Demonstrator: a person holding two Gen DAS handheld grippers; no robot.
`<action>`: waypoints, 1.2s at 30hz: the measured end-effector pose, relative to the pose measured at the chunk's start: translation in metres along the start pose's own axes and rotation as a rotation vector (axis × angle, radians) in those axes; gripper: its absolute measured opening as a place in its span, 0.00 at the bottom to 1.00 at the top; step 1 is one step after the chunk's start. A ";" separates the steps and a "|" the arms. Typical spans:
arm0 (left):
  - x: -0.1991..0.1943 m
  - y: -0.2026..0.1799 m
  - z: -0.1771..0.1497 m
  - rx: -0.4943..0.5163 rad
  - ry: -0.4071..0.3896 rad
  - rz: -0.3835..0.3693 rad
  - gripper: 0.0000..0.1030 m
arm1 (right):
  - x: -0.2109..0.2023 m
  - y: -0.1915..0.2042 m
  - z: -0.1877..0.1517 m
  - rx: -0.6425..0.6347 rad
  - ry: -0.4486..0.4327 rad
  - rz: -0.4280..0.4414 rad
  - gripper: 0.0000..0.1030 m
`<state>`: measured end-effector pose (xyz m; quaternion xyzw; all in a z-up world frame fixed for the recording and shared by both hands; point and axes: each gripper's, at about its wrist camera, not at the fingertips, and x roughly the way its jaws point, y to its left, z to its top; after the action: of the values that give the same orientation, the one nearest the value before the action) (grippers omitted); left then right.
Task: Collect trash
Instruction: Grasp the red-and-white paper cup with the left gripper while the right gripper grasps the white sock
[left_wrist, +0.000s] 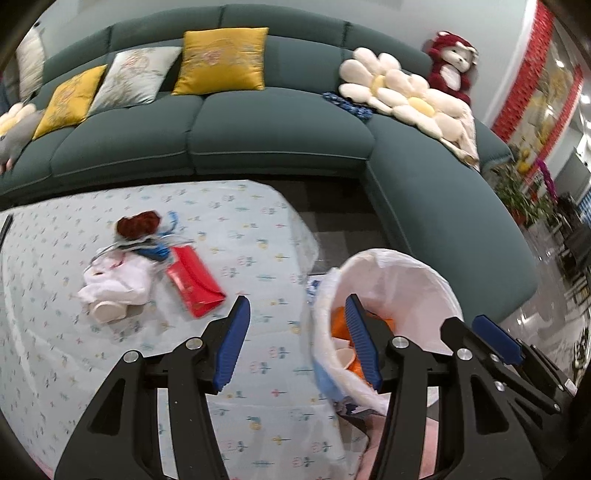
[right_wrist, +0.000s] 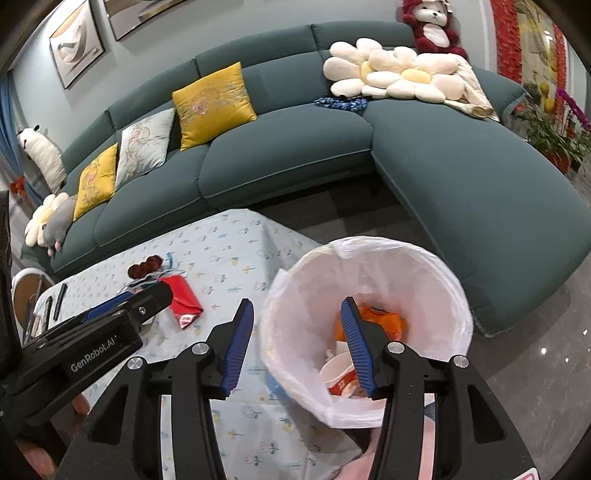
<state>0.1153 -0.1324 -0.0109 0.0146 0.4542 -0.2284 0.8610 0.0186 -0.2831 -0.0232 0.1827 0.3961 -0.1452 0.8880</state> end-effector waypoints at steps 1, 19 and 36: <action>-0.001 0.006 -0.001 -0.012 0.000 0.006 0.53 | 0.001 0.005 -0.001 -0.007 0.004 0.005 0.47; -0.014 0.117 -0.018 -0.198 0.007 0.119 0.54 | 0.023 0.105 -0.017 -0.152 0.069 0.082 0.49; -0.010 0.257 -0.045 -0.442 0.059 0.254 0.68 | 0.098 0.206 -0.025 -0.211 0.223 0.182 0.62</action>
<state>0.1807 0.1121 -0.0765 -0.1102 0.5126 -0.0131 0.8514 0.1487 -0.0994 -0.0699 0.1386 0.4869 -0.0007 0.8624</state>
